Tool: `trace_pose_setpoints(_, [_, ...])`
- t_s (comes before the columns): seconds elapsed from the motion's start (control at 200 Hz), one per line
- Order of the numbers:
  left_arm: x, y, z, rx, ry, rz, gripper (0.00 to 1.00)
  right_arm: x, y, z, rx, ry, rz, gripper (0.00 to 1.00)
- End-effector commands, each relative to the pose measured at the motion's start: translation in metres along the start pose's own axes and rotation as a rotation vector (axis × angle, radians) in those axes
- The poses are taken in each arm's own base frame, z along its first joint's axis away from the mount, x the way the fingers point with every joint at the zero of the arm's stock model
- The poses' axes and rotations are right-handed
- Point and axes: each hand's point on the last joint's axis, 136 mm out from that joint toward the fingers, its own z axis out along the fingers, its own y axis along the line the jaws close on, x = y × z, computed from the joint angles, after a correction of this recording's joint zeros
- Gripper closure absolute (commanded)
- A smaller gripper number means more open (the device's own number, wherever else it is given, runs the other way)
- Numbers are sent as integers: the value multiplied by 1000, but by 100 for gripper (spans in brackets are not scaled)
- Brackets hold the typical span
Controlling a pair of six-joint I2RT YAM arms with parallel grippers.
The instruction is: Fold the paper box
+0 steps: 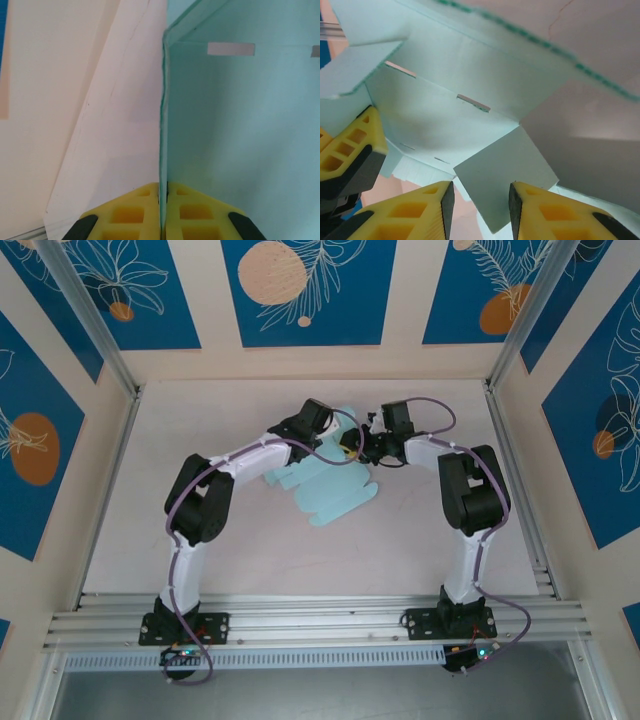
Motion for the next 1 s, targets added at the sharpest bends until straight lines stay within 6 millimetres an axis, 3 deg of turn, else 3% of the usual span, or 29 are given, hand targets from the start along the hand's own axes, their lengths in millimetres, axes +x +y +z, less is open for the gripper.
trace_pose_setpoints(0.0, [-9, 7, -5, -72, -41, 17, 93, -5, 22, -29, -90, -13, -30, 63])
trace_pose_setpoints(0.1, [-13, 15, -5, -137, -65, 63, 93, -13, 29, -53, -115, -38, -79, 63])
trace_pose_setpoints(0.265, [-24, 26, -7, -211, -118, 118, 93, -34, 22, -89, -101, -118, -97, 63])
trace_pose_setpoints(0.405, [-34, 30, -10, -267, -161, 164, 93, -54, 11, -102, -85, -166, -96, 63])
trace_pose_setpoints(0.575, [-48, 27, -13, -348, -220, 235, 93, -75, 6, -98, -95, -174, -108, 63])
trace_pose_setpoints(0.84, [-58, 11, -13, -434, -281, 333, 93, -110, -8, -71, -82, -146, -110, 62])
trace_pose_setpoints(0.995, [-58, 1, -6, -431, -280, 358, 92, -111, -17, -50, -105, -89, -73, 62])
